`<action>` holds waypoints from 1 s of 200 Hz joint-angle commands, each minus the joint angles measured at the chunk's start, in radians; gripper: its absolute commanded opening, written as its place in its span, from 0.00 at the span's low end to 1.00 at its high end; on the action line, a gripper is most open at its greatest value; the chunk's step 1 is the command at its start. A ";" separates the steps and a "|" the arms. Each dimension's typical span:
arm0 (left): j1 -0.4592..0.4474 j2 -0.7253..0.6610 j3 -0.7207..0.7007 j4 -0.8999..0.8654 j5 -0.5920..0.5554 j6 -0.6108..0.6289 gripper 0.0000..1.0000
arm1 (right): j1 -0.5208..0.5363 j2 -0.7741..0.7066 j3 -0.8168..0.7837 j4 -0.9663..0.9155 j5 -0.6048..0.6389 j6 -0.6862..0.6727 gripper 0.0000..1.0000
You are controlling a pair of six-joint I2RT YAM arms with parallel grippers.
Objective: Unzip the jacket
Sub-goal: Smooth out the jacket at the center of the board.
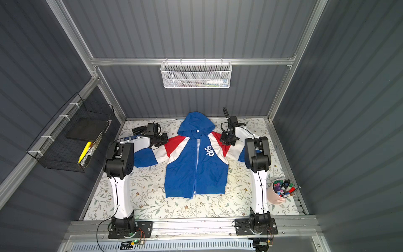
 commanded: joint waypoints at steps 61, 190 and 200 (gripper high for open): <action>0.001 -0.122 0.138 -0.173 0.091 0.101 0.23 | 0.007 -0.275 -0.150 0.034 -0.109 -0.011 0.11; -0.153 -0.119 -0.159 -0.079 0.170 0.094 0.08 | 0.097 -0.347 -0.453 0.024 -0.075 0.055 0.08; -0.153 -0.117 -0.168 -0.092 0.147 0.090 0.06 | 0.099 -0.346 -0.462 0.014 -0.067 0.052 0.08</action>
